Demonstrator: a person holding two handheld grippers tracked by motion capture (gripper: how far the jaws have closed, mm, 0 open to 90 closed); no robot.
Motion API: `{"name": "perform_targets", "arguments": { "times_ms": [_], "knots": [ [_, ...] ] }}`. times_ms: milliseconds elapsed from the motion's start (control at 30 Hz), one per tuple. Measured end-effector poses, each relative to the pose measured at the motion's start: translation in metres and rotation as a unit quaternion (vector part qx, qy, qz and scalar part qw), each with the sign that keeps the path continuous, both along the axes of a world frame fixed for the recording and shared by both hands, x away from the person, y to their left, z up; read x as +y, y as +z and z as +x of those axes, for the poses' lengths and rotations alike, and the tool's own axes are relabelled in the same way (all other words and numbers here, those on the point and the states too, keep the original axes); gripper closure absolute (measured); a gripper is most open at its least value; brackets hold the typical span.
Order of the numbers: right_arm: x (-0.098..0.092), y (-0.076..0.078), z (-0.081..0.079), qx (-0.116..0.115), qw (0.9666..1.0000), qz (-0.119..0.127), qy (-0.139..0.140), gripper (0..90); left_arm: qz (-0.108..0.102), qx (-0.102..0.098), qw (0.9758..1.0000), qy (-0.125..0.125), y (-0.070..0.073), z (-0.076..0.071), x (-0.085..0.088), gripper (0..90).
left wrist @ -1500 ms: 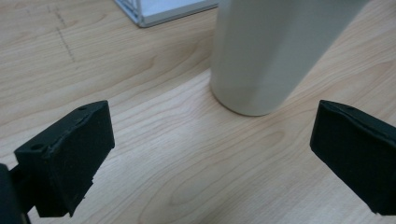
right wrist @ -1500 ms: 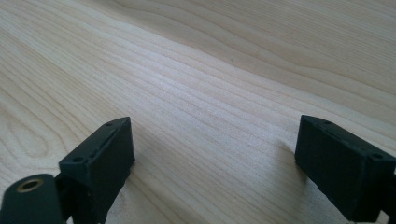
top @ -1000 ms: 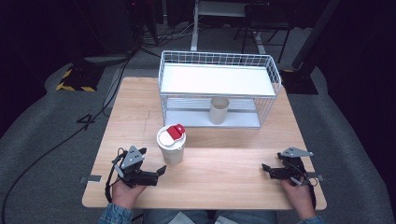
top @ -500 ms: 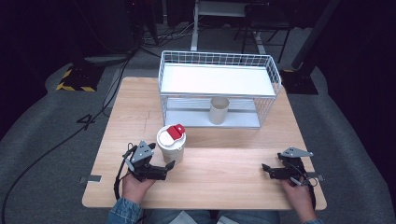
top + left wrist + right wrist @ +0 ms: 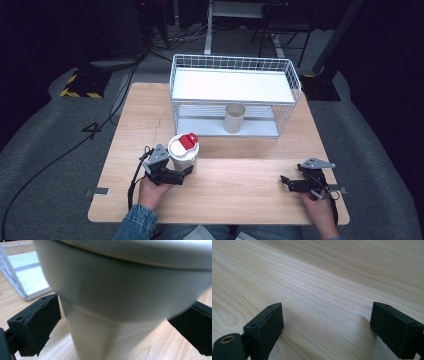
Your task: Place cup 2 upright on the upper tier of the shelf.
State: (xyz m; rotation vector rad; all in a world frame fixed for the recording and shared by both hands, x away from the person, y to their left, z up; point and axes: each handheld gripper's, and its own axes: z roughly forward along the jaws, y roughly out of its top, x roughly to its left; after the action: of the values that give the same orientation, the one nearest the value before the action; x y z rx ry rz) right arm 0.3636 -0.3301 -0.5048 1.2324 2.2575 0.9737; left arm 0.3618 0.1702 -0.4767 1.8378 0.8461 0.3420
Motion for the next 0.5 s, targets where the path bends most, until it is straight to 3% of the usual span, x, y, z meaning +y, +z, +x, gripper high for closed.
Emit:
{"name": "perform_targets", "arguments": {
  "times_ms": [133, 500],
  "knots": [
    [0.0, 0.0, 0.0, 0.0, 1.0, 0.0, 0.0, 12.0, -0.013, -0.005, 0.9999, -0.008, -0.0038, 0.0056, -0.0019, 0.1],
    [0.0002, -0.0001, -0.0003, -0.001, 1.0, 0.0, -0.003, 12.0, -0.016, -0.016, 0.9997, -0.012, -0.0101, 0.0115, -0.0058, 5.9]
  ]
}}
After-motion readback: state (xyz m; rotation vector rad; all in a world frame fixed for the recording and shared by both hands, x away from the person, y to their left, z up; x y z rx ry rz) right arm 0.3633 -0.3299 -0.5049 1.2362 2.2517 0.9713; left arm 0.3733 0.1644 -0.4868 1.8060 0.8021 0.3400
